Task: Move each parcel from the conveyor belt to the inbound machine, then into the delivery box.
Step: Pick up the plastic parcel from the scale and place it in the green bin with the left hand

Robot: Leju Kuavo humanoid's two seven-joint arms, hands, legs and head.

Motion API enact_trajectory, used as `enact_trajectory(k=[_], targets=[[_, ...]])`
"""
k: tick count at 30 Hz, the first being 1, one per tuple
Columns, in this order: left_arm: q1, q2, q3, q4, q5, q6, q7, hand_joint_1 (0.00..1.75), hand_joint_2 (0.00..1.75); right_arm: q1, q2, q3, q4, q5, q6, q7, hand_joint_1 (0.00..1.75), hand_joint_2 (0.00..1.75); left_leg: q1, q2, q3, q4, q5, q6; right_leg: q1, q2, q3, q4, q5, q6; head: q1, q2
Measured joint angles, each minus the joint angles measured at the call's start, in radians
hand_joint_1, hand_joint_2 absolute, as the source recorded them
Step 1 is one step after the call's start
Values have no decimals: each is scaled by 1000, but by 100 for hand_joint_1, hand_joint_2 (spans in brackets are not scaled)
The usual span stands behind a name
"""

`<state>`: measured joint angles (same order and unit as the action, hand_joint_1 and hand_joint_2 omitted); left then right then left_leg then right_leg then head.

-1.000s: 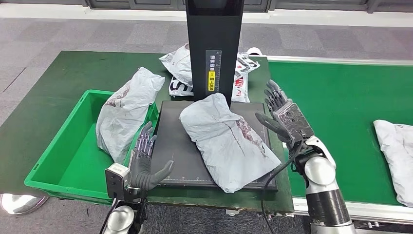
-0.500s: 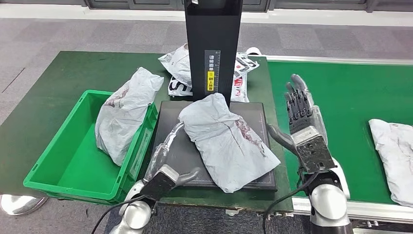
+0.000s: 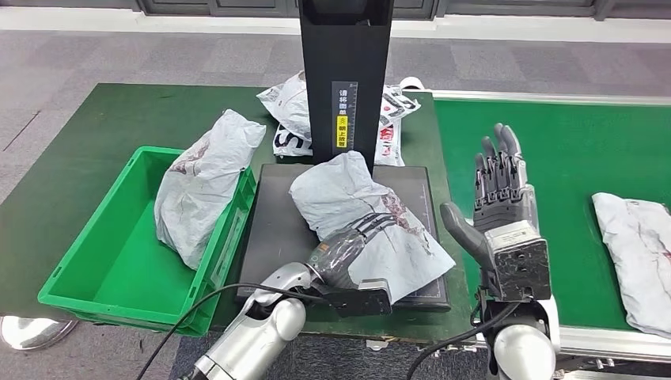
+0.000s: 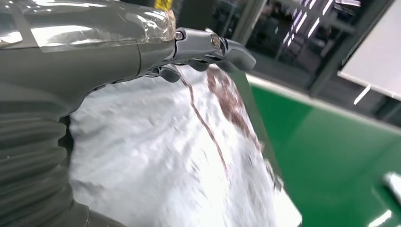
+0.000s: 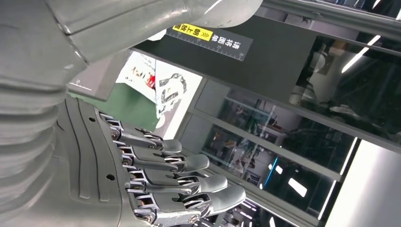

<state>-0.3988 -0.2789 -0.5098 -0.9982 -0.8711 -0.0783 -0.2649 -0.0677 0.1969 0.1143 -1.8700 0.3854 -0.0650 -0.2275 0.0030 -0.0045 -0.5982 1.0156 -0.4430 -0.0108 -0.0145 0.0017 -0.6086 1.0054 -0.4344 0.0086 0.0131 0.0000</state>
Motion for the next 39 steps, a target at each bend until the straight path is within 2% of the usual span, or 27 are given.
enact_trajectory(k=[8,12,16,27,35,39], targets=[[-144,-43,-78,249,-23,-52,-3,0,175,34,34,-1,-5,-8,-15,3,0,175,0,0,-1,0,0,0,0,0,0,0,0,0,0,0],[-182,-55,-97,324,-22,-56,-4,4,175,44,38,-1,-5,-12,-23,3,0,175,0,0,-1,0,0,0,0,1,0,0,0,0,0,0],[-220,-63,-120,397,-19,-90,4,171,175,51,40,-1,-5,-30,-40,-4,0,175,0,0,0,0,0,0,0,0,0,0,0,0,0,0],[-300,-64,-154,546,13,-100,17,175,175,97,34,-1,-10,-72,-54,-46,0,175,0,0,0,0,0,0,0,0,2,0,0,0,0,0],[-304,-45,-163,562,2,-26,58,175,175,104,30,-1,-10,-79,-37,-50,0,175,0,0,2,0,0,0,1,0,3,0,0,0,0,0],[-304,-31,-163,561,-6,44,95,175,175,113,25,-1,-10,-79,-37,-51,0,175,1,1,3,-1,0,0,1,0,3,0,0,0,0,0]])
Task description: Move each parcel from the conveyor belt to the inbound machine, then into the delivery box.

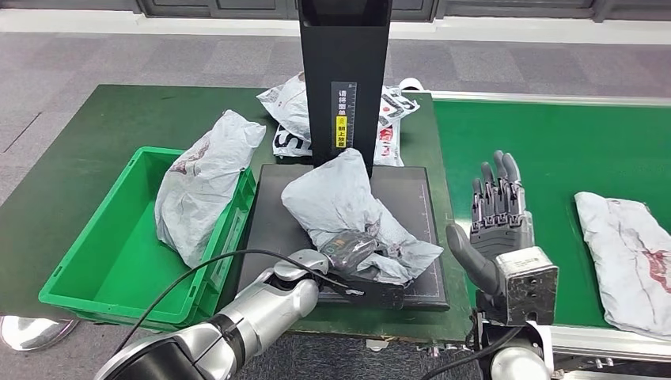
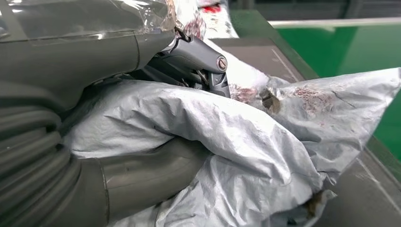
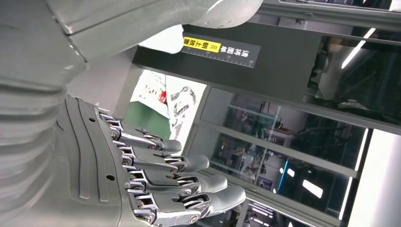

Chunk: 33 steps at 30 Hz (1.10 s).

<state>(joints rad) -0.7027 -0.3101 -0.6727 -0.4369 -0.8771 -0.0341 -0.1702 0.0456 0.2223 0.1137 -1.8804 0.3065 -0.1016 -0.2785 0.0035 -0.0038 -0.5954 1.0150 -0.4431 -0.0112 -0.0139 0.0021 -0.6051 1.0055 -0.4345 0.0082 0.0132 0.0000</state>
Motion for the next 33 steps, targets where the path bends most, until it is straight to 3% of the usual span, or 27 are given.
enact_trajectory(k=[6,14,19,29,33], targets=[[8,73,59,-108,-6,171,45,175,175,39,-6,0,-22,-1,-20,-7,0,175,0,2,0,0,1,-2,1,2,-2,0,1,-2,0,0],[95,183,240,-567,-53,184,89,175,175,106,-10,-31,-70,-11,-43,-28,0,175,1,2,-3,0,1,-3,1,2,-5,1,1,-2,0,0],[132,202,284,-692,-64,188,87,175,175,113,-11,-33,-78,-11,-44,-30,0,175,1,2,-5,0,1,-2,1,2,-5,1,0,-2,0,0],[222,251,419,-1020,-145,350,101,175,175,145,-9,-67,-89,-6,-68,-37,0,175,1,2,-5,0,0,-3,2,2,-7,1,0,-3,0,0],[246,258,459,-1125,-155,373,98,175,175,153,-9,-81,-91,-5,-72,-37,0,175,2,2,-6,0,0,-3,2,2,-7,1,-1,-3,0,0]])
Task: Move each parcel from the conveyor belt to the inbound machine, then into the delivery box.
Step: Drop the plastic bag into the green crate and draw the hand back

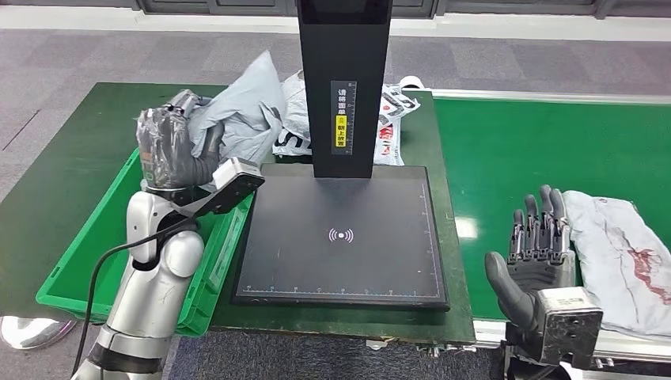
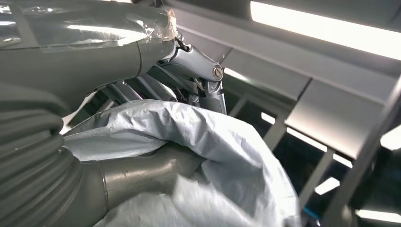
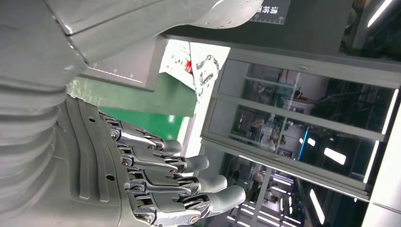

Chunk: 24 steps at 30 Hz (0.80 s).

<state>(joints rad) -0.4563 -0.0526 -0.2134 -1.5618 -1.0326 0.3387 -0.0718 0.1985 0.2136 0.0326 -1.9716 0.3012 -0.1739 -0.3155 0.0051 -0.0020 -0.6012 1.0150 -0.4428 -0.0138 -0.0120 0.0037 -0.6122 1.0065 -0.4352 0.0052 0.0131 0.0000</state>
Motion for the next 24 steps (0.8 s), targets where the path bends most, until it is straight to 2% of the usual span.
enact_trajectory(k=[4,11,17,20,24], targets=[[14,4,18,-52,4,28,-10,175,175,2,0,-3,0,1,0,0,0,175,0,0,0,0,0,0,0,0,0,0,0,0,0,0],[20,11,58,-177,-79,228,-29,175,175,-5,0,-6,10,-13,1,-4,0,175,0,0,0,0,0,0,0,0,0,0,0,0,0,0],[1,13,109,-236,-167,322,-22,175,175,-35,0,-6,54,-21,-6,-4,0,175,0,0,0,0,0,0,0,0,0,0,0,0,0,0],[-15,17,143,-230,-222,307,14,175,175,-49,0,-6,74,-24,-10,-3,0,175,0,0,0,0,0,0,0,0,0,0,0,0,0,0],[-50,24,187,-163,-284,169,117,175,175,-62,0,-6,87,-17,-6,6,0,175,0,0,0,0,1,-1,0,0,0,0,1,0,0,0]])
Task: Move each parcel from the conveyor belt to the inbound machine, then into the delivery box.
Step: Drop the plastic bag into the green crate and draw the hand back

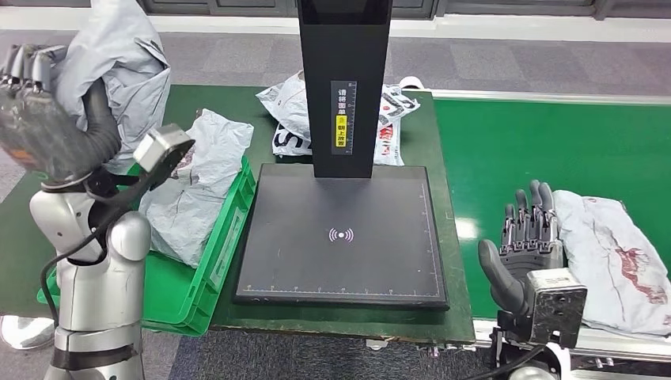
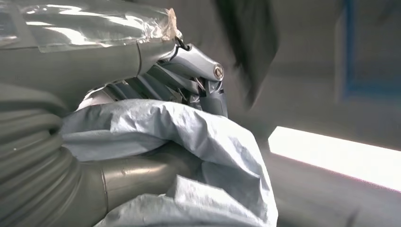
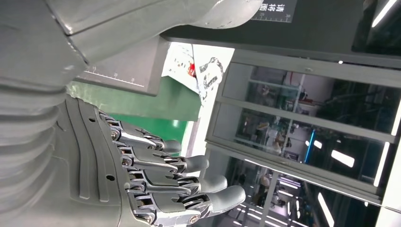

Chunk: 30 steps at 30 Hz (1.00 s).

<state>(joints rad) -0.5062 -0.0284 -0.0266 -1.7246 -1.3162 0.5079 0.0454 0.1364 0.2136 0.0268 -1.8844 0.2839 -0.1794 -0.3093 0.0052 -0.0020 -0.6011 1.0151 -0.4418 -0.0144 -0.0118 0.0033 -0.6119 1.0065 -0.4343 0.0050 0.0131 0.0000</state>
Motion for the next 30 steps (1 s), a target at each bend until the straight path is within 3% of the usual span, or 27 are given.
enact_trajectory(k=[6,10,11,14,15,21,30], targets=[[-42,28,50,178,-59,-238,145,175,175,-13,2,-15,4,21,40,19,0,175,0,0,0,0,1,0,0,1,0,0,1,-1,0,0],[-46,45,66,258,-67,-281,167,175,175,-16,3,-18,6,26,51,23,0,175,0,0,-1,0,1,0,0,1,-2,0,1,-1,0,0],[-47,47,68,269,-68,-292,170,147,175,-17,3,-19,7,26,54,23,0,175,0,0,-1,0,1,0,0,1,-2,0,1,-1,0,0],[-54,53,72,301,-60,-372,183,17,44,-19,7,-25,9,30,64,28,0,175,0,0,-2,0,0,0,0,1,-2,0,1,-1,0,0],[-55,56,72,314,-55,-403,186,0,0,-20,8,-28,10,32,69,29,0,175,0,0,-2,0,0,0,0,1,-2,0,1,-1,0,0],[-56,65,79,393,-38,-503,214,0,0,-19,14,-39,10,39,96,43,0,175,0,0,-2,0,0,-1,0,1,-3,0,1,-1,0,0],[-55,65,88,427,-6,-553,208,0,0,-18,21,-47,10,39,112,54,0,175,0,0,-2,0,0,-1,0,1,-3,0,1,-1,0,0]])
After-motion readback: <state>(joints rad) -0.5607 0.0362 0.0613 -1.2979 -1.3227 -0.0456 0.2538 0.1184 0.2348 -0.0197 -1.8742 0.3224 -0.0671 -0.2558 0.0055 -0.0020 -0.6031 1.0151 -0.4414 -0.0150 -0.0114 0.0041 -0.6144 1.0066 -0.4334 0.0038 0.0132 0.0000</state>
